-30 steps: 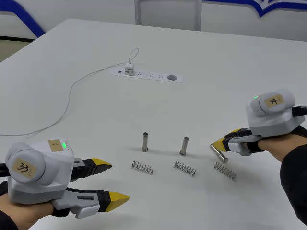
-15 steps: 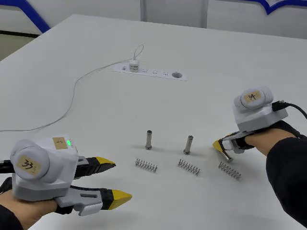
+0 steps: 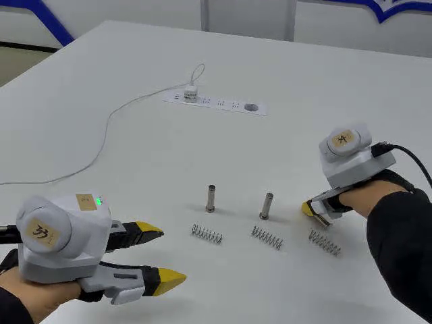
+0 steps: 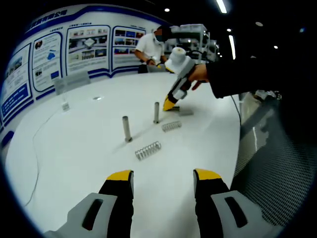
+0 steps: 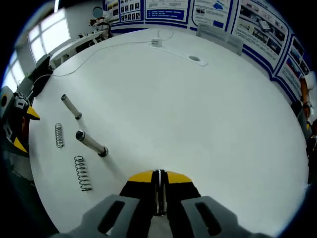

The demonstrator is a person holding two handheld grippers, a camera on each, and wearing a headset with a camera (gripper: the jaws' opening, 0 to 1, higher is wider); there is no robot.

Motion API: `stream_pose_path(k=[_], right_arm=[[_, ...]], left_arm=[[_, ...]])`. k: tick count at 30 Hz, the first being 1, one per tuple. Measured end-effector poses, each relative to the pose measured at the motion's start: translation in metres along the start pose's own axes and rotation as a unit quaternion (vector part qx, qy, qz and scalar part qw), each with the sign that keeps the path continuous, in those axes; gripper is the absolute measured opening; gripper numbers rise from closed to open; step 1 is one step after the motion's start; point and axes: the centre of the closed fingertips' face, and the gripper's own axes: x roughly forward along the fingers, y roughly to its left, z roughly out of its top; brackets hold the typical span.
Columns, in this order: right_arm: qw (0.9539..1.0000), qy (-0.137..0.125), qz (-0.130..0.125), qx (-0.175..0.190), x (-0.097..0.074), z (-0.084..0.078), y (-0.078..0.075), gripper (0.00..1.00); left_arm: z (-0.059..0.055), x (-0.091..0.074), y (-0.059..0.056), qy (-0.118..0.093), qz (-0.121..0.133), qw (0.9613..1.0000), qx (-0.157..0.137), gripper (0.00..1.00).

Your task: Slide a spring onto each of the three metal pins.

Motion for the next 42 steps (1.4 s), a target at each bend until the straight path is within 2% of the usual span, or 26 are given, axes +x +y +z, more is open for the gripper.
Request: stream_pose_path(k=[7,8,10,13,20,25,30,34,39,42], right_arm=[[0.9997,-0.016,-0.004,0.02,0.0,0.0,-0.005,0.09],[0.9996,-0.021,-0.009,0.019,-0.004,0.0,-0.004,0.09],[0.999,-0.035,0.001,0.028,-0.008,0.007,-0.003,0.09],[0.9987,-0.046,-0.005,0.021,-0.019,0.011,-0.002,0.09],[0.997,-0.073,-0.012,0.02,-0.045,0.01,0.003,0.09],[0.9959,-0.086,-0.014,0.026,-0.055,0.005,0.006,0.09],[0.9939,-0.1,-0.011,0.045,-0.059,0.002,0.006,0.09],[0.9938,-0.101,-0.013,0.045,-0.06,0.0,0.006,0.09],[0.9922,-0.117,-0.011,0.042,-0.064,0.0,0.011,0.09],[0.9925,-0.115,-0.012,0.039,-0.065,-0.001,0.01,0.09]], left_arm=[[0.0,0.0,-0.001,0.002,-0.001,1.0,0.003,0.49],[0.0,0.0,-0.001,0.003,-0.001,1.0,0.004,0.49],[0.001,0.0,-0.001,0.003,0.0,1.0,0.005,0.49],[0.001,0.0,-0.001,0.004,0.0,1.0,0.006,0.49],[0.002,-0.001,0.0,0.002,0.003,1.0,0.007,0.49],[0.002,-0.002,0.0,0.002,0.004,1.0,0.008,0.49],[0.002,-0.001,0.0,0.005,0.003,0.9999,0.01,0.49],[0.001,-0.001,0.0,0.007,0.003,0.9999,0.011,0.49],[0.002,-0.002,0.001,0.005,0.006,0.9999,0.009,0.48],[0.001,-0.002,0.001,0.005,0.005,0.9999,0.009,0.48]])
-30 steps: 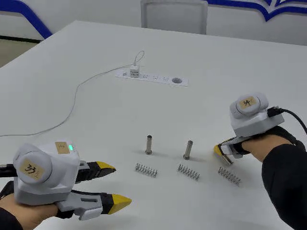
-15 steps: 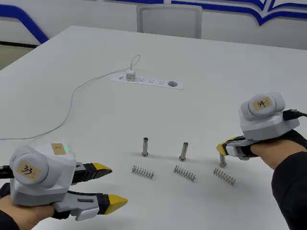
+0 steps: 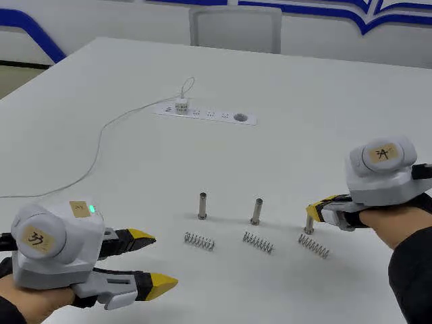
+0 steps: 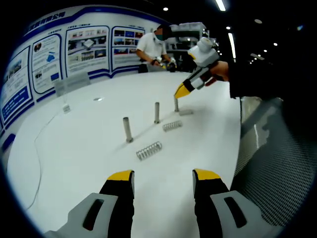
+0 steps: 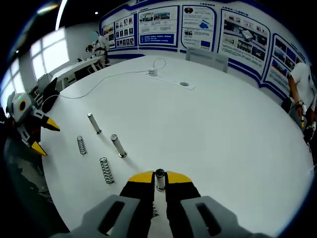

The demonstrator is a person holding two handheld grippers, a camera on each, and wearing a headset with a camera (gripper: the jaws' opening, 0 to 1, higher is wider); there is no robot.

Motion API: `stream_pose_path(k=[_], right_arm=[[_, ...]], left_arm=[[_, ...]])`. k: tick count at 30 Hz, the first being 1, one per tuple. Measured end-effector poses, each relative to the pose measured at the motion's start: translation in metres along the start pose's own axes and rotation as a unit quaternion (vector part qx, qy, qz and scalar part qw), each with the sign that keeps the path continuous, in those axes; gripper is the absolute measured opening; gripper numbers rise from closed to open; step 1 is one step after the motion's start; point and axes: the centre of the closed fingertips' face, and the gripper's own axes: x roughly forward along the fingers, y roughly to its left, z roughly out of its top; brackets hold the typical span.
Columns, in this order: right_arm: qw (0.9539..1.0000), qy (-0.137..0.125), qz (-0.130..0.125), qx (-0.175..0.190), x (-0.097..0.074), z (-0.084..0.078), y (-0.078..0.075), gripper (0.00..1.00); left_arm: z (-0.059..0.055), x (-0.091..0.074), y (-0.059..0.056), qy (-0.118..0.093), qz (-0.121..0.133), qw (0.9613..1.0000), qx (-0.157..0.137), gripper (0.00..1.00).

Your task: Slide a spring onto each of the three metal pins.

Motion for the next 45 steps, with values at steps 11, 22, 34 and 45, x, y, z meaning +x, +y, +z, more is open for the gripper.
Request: stream_pose_path(k=[11,22,34,45], right_arm=[[1.0,-0.002,0.001,-0.002,-0.003,-0.002,-0.001,0.1],[0.9998,-0.013,0.001,-0.016,-0.023,-0.005,0.002,0.11],[0.9957,0.051,0.057,-0.052,-0.011,-0.044,0.021,0.14],[0.9906,0.087,0.069,-0.081,-0.003,-0.071,0.013,0.16]], left_arm=[[0.0,0.0,0.0,0.001,-0.001,1.0,0.002,0.48],[-0.001,0.001,0.0,0.001,-0.002,1.0,-0.001,0.48],[-0.002,0.001,-0.001,0.006,-0.004,1.0,0.001,0.48],[-0.004,0.002,-0.002,0.01,-0.005,0.9999,-0.003,0.48]])
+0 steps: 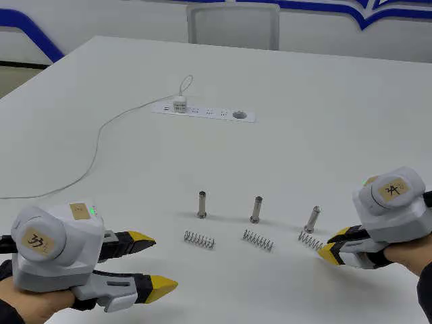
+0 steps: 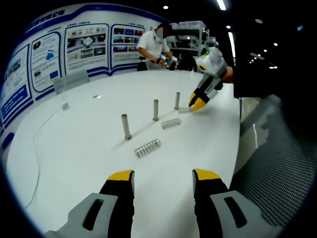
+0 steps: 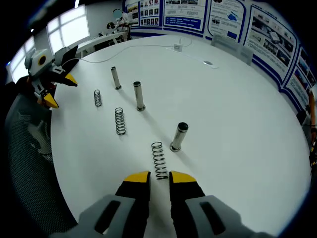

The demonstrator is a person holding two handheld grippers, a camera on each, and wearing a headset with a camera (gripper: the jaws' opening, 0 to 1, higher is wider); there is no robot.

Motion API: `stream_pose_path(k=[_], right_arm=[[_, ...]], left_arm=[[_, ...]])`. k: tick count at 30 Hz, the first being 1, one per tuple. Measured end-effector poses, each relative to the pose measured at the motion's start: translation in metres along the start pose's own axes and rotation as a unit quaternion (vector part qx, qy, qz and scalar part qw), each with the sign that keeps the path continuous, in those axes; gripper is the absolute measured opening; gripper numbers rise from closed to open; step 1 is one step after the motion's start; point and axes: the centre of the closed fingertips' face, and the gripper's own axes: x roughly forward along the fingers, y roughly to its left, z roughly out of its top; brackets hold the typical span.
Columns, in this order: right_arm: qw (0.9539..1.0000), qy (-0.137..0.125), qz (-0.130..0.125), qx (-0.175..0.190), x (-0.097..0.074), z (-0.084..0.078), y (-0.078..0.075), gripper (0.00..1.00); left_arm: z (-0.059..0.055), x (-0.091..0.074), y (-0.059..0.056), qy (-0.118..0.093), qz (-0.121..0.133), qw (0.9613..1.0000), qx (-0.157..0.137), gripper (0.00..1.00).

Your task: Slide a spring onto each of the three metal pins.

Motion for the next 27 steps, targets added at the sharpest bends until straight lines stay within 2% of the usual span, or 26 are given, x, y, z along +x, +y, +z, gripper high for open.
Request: stream_pose_path(k=[7,11,14,23,27], right_arm=[[1.0,0.004,0.005,0.001,0.005,-0.008,-0.001,0.16],[0.9999,-0.011,0.007,-0.005,0.005,-0.005,0.0,0.13],[0.9999,-0.007,0.007,-0.008,0.004,-0.007,0.0,0.12],[0.9993,-0.012,0.002,-0.035,-0.014,0.008,0.005,0.12],[0.9991,-0.011,-0.001,-0.04,-0.019,0.012,0.004,0.12]], left_arm=[[-0.001,0.0,0.0,0.005,0.0,1.0,0.0,0.48],[-0.002,0.0,0.0,0.006,0.0,1.0,0.001,0.48],[-0.002,0.0,0.0,0.007,0.001,1.0,0.002,0.48],[0.002,-0.001,0.001,0.003,0.004,0.9999,0.01,0.48],[0.01,-0.003,-0.001,-0.001,0.002,0.9997,0.023,0.49]])
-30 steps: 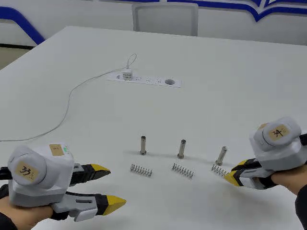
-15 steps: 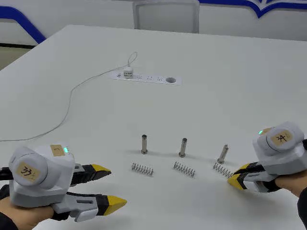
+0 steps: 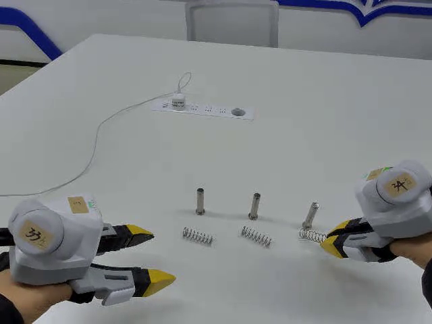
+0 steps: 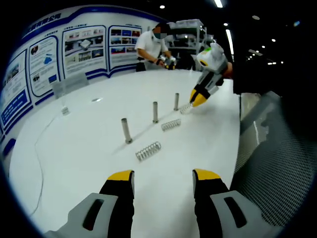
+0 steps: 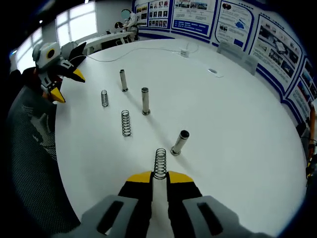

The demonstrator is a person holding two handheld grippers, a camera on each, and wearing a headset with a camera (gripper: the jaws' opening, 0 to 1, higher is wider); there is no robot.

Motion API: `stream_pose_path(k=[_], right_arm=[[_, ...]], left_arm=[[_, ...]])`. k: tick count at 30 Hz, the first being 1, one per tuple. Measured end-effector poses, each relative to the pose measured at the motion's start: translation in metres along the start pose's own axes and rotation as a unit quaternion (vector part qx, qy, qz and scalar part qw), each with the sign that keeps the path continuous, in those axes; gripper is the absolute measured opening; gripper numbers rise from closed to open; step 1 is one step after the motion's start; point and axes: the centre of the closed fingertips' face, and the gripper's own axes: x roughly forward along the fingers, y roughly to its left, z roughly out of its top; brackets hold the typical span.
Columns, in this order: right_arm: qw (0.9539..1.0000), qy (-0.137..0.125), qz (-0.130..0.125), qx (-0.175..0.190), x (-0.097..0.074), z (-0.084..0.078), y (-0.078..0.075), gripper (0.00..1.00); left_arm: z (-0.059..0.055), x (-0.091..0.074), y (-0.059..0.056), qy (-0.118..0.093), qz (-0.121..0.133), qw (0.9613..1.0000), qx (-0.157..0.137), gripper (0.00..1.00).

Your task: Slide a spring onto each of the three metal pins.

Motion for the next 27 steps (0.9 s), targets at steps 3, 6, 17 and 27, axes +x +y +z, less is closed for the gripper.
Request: stream_pose_path(k=[3,6,17,27], right_arm=[[0.9999,0.006,-0.003,-0.01,-0.005,0.003,0.001,0.12],[0.9998,0.01,-0.004,-0.018,-0.01,0.007,0.002,0.12],[0.9998,0.02,0.004,-0.008,-0.029,0.022,0.001,0.11],[0.9992,0.026,0.007,-0.029,-0.05,0.053,-0.007,0.11]], left_arm=[[0.011,-0.001,-0.005,-0.005,-0.006,0.9998,0.017,0.49],[0.021,-0.001,-0.01,-0.008,-0.014,0.9994,0.032,0.49],[0.045,0.002,-0.029,-0.026,-0.041,0.9969,0.062,0.49],[0.044,0.004,-0.025,-0.033,-0.037,0.9975,0.05,0.5]])
